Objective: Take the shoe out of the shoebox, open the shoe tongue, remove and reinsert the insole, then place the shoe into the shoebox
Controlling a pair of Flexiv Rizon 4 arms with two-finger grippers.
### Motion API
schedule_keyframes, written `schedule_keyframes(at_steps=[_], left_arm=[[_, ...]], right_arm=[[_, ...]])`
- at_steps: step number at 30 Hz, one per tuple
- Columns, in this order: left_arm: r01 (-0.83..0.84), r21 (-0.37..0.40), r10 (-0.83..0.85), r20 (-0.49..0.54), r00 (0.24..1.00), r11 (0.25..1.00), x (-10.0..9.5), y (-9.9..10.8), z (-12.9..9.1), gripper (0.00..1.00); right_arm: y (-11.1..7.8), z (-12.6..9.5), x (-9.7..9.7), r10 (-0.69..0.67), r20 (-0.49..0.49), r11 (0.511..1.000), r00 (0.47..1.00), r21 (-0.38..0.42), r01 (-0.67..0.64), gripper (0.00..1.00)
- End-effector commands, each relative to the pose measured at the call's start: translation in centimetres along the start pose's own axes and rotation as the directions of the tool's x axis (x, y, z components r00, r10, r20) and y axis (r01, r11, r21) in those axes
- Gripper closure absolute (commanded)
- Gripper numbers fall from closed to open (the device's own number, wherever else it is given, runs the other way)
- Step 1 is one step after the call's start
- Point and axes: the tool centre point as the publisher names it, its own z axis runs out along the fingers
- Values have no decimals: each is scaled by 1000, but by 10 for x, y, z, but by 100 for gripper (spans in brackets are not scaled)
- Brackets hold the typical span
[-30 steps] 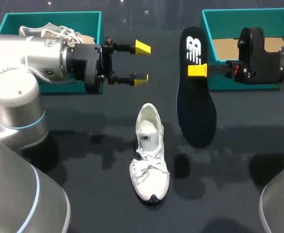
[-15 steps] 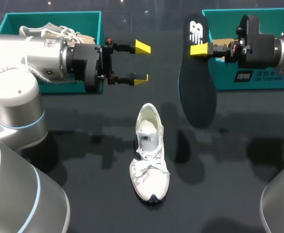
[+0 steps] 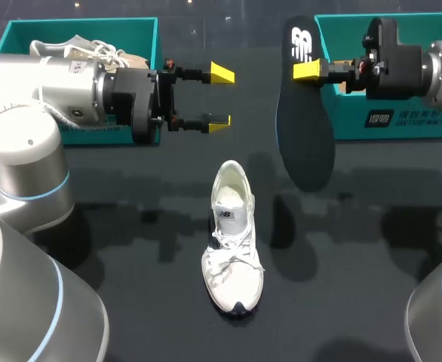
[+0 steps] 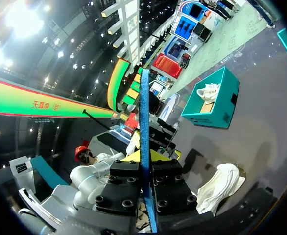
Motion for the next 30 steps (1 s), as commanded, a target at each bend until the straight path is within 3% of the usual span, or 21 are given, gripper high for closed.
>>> schedule_keyframes(at_steps=[1, 4, 17, 21, 29, 30], left_arm=[[-2, 0, 2, 1, 1000, 1000, 1, 1, 2, 0], [-2, 0, 2, 1, 1000, 1000, 1, 1, 2, 0], [-2, 0, 2, 1, 1000, 1000, 1, 1, 2, 0], [-20, 6, 20, 0, 1000, 1000, 0, -1, 4, 0], [-81, -59, 78, -52, 996, 995, 7, -3, 18, 0], [-117, -97, 111, -66, 992, 988, 7, -3, 18, 0]], right_arm=[[4, 4, -6, 21, -5, 1000, 1000, -5, -21, 100], [2, 8, -13, 73, -5, 997, 997, 6, -73, 100], [2, 8, -13, 73, -5, 997, 997, 6, -73, 100], [10, 19, -21, 172, 4, 985, 985, 19, -172, 100], [10, 36, -34, 272, -23, 962, 962, 1, -272, 100], [10, 36, -34, 272, -23, 962, 962, 1, -272, 100]])
